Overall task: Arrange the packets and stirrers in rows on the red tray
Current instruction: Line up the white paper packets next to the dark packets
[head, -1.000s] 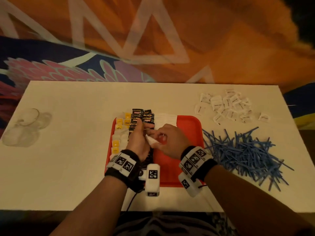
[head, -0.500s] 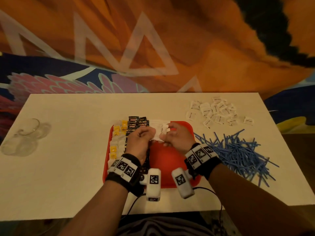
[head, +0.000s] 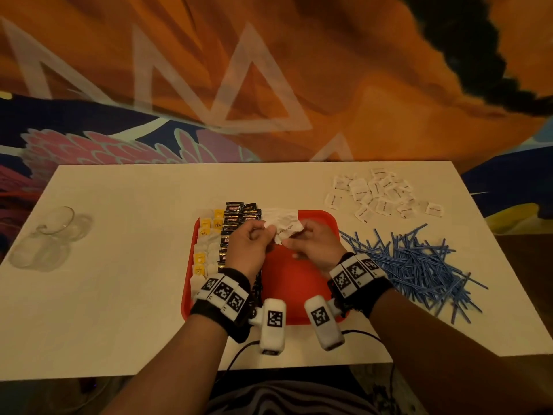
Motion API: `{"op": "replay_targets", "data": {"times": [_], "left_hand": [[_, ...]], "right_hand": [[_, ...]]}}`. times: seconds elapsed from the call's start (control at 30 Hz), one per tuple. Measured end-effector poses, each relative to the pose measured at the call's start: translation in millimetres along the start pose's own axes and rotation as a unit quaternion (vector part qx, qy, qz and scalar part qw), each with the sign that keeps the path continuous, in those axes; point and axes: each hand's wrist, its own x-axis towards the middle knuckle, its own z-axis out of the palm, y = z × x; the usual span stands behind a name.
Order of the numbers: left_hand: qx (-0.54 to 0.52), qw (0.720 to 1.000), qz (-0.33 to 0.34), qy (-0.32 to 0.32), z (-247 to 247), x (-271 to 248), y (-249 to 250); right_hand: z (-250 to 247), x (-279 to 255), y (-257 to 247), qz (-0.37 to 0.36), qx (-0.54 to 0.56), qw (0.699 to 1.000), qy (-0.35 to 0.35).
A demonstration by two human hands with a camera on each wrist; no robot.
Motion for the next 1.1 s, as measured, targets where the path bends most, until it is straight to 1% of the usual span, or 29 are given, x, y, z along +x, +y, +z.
{"op": "replay_targets", "data": {"times": [0.13,0.23,0.3,0.4,0.5,0.57,0.67,0.73,0.83,0.9,0.97,1.03,1.1], "left_hand": [[0.074,0.996,0.047,-0.024,2.8,-1.1,3.8],[0.119,0.990,0.072,-0.016,0.8,-0.4,0.8],[0.117,0.991,0.063,-0.014,0.0,-0.4,-3.4],[0.094,0.995,0.032,-0.010,1.0,-1.5,-9.6],[0.068,0.998,0.011,-0.012,2.5,-0.6,-13.2],[0.044,0.999,-0.005,-0.007,2.2,1.0,-13.6],[0.026,0.999,-0.025,0.015,-0.6,3.3,-15.8],[0.051,0.998,-0.027,0.019,-3.5,6.8,-21.8],[0.122,0.992,-0.009,0.022,-7.6,15.0,-30.3],[0.189,0.981,0.017,0.034,-10.2,21.8,-35.2],[0.230,0.971,0.028,0.052,-14.3,26.7,-39.8],[0.240,0.968,0.012,0.075,-21.7,30.0,-45.3],[0.225,0.970,-0.021,0.093,-33.5,33.5,-52.2]], "right_hand": [[-7.7,0.4,-2.2,-0.040,-0.009,0.999,0.015],[-11.5,1.7,-3.3,-0.039,-0.020,0.998,0.034],[-12.4,2.6,-1.7,-0.024,-0.013,0.999,0.034],[-11.0,5.8,3.3,0.005,0.011,0.999,0.038],[-9.5,9.0,9.8,0.006,0.003,0.999,0.042],[-10.5,8.1,12.8,0.009,-0.007,1.000,0.019],[-12.6,9.7,18.9,0.020,-0.058,0.998,-0.011],[-13.2,13.5,23.8,0.028,-0.068,0.997,-0.014],[-10.5,21.7,34.0,0.056,-0.044,0.997,-0.020],[-5.5,27.3,42.1,0.073,-0.035,0.996,-0.022],[-1.1,34.8,50.2,0.086,-0.043,0.995,-0.016],[-1.1,46.9,58.0,0.094,-0.072,0.993,-0.004],[-6.1,63.1,68.0,0.108,-0.116,0.987,0.016]]}}
